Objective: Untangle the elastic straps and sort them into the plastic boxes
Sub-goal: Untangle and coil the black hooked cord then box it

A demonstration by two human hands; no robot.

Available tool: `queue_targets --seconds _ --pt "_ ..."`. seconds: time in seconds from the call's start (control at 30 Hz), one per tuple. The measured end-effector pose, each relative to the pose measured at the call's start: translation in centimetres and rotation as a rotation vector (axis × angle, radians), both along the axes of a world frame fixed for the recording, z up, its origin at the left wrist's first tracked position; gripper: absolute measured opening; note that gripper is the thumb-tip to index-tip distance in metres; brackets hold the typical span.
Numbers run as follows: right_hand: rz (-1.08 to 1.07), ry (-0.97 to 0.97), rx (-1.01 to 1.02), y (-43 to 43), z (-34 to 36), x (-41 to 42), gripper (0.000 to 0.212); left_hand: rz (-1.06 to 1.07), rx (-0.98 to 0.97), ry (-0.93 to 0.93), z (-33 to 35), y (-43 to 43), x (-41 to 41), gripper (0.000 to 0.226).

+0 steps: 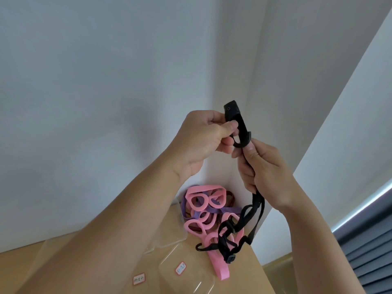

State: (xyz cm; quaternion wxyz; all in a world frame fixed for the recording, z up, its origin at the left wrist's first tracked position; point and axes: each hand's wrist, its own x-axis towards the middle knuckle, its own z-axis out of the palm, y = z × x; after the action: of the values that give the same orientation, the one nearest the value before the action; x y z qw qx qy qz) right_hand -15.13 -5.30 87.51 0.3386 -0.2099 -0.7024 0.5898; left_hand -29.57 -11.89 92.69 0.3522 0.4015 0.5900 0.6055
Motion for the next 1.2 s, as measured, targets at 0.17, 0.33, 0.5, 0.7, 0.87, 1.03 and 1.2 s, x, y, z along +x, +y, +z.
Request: queue_targets --seconds 0.17,0.33,0.5,0.7,0.87,1.03,1.2 --pt "0.083 -0.045 0.006 0.0 0.4 0.9 0.029 0.048 -0.029 -0.029 -0.4 0.4 -0.3 0.009" --pt "-0.064 -0.09 0.177 -0.5 0.0 0.1 0.047 0.054 -0.013 -0.126 -0.8 0.5 -0.2 0.005" --pt "-0.023 -0.008 0.069 -0.6 -0.4 -0.4 0.045 0.02 0.009 -0.163 -0.5 0.2 -0.9 0.023" --pt "0.09 -0.026 0.024 -0.6 -0.4 -0.7 0.04 -0.109 0.034 -0.154 -0.3 -0.6 -2.7 0.031" --pt "-0.115 -0.165 0.172 -0.7 -0.7 -1.7 0.042 -0.013 0.143 0.111 -1.1 -1.0 -3.0 0.014" --pt "-0.313 -0.142 0.132 -1.2 -1.0 -2.9 0.045 0.105 0.331 0.289 -2.8 -1.6 -2.4 0.013" --pt "-0.457 -0.148 0.256 -1.3 -1.1 -3.3 0.037 0.144 0.465 0.359 -6.0 -3.6 -1.5 0.022"
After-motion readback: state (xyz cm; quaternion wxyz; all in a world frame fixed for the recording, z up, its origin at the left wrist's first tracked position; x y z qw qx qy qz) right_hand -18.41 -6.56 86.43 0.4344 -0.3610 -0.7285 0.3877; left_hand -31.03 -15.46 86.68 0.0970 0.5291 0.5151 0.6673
